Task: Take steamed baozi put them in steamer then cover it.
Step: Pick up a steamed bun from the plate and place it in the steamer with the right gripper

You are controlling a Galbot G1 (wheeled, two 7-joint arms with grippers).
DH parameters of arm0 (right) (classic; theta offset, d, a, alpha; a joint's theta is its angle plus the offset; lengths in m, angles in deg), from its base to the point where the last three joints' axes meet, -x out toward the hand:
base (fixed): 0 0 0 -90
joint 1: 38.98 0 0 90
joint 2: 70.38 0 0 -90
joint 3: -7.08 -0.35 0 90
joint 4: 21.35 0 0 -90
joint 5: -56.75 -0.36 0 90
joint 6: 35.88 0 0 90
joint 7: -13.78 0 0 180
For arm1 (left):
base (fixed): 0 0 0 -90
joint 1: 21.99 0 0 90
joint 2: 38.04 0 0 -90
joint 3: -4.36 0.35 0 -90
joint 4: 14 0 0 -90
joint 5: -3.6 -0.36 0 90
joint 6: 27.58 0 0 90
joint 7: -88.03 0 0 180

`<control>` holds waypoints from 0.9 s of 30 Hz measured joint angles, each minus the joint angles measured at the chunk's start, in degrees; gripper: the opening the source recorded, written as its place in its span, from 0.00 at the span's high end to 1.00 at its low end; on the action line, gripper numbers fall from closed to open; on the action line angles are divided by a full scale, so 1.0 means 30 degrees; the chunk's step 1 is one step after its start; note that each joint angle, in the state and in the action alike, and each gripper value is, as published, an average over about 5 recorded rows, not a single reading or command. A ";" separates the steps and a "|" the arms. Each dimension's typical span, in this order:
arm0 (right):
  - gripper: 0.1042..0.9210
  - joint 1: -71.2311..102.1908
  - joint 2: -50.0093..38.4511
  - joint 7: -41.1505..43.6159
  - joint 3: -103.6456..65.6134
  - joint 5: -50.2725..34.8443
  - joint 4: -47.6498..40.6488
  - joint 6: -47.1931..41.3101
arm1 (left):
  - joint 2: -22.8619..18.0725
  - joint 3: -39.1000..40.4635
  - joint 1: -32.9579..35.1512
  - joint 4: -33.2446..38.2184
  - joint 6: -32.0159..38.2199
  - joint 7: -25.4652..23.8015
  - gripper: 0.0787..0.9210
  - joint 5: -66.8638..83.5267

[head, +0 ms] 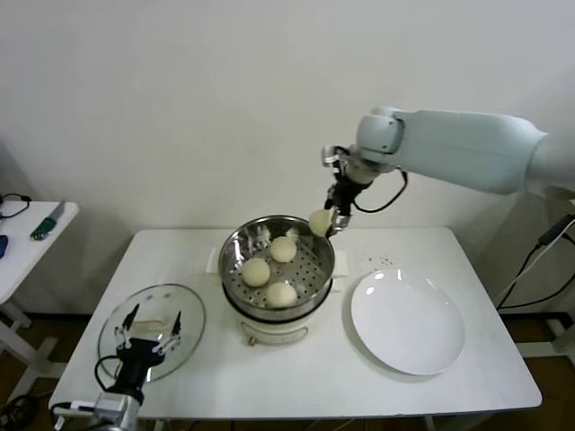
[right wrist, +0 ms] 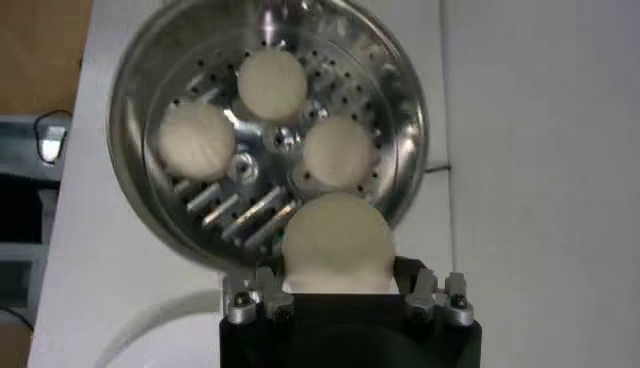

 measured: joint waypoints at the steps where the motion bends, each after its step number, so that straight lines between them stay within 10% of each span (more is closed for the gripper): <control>1: 0.28 0.0033 0.0284 -0.0132 0.0096 -0.0169 0.0054 -0.0098 | 0.0039 -0.0005 0.0005 -0.0002 0.0012 -0.0002 0.12 0.0037; 27: 0.20 0.2748 0.3127 -0.1226 0.1534 -0.0162 -0.0812 -0.0926 | 0.0234 0.0078 -0.0445 -0.0198 0.0050 -0.0040 0.12 0.0497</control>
